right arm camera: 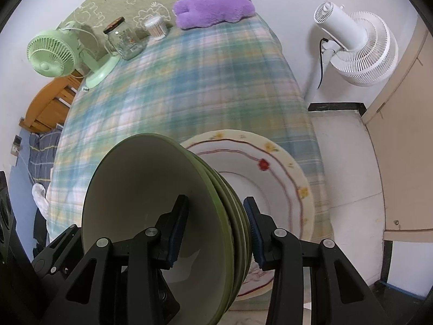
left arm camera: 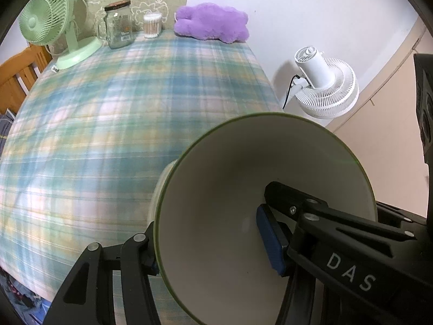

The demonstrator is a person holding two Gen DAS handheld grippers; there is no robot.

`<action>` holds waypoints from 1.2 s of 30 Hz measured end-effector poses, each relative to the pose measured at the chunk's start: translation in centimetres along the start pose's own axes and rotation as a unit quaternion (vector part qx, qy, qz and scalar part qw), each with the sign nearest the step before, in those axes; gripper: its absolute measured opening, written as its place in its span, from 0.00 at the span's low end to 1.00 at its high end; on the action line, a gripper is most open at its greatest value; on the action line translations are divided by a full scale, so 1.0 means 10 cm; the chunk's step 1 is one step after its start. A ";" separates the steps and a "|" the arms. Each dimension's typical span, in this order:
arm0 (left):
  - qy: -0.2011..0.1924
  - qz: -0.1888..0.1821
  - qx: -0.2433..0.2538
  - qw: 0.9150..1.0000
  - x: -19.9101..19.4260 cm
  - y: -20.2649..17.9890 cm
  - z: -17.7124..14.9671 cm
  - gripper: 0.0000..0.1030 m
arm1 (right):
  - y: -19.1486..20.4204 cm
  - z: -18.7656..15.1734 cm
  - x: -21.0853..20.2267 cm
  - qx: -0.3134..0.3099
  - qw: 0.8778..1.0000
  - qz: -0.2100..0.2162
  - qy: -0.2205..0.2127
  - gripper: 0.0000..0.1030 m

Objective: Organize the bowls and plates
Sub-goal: 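Lift and carry the bowl stack with both grippers over the plate stack, then lower the bowl stack onto the plate stack with both grippers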

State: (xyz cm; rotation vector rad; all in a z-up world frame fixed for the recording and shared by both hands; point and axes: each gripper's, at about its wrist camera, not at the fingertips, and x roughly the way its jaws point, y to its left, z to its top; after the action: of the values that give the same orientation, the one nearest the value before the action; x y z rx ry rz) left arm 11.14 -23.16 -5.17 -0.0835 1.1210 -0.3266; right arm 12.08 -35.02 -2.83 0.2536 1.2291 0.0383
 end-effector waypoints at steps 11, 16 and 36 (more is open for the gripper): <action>0.007 0.022 -0.014 1.000 0.24 -0.19 0.05 0.56 | -0.30 0.12 0.21 -0.010 1.000 0.006 0.027 0.43; 0.008 0.027 -0.015 0.999 0.27 -0.22 0.09 0.56 | -0.33 0.16 0.23 -0.018 0.999 0.007 0.029 0.43; -0.023 0.064 -0.014 0.998 0.10 -0.18 -0.05 0.78 | -0.34 0.00 0.08 -0.016 1.000 0.002 -0.013 0.62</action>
State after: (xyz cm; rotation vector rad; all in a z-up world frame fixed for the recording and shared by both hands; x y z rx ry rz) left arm 10.66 -25.15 -5.88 -0.0442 1.0792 -0.1944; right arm 11.94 -38.19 -4.30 0.2293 1.2001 0.0581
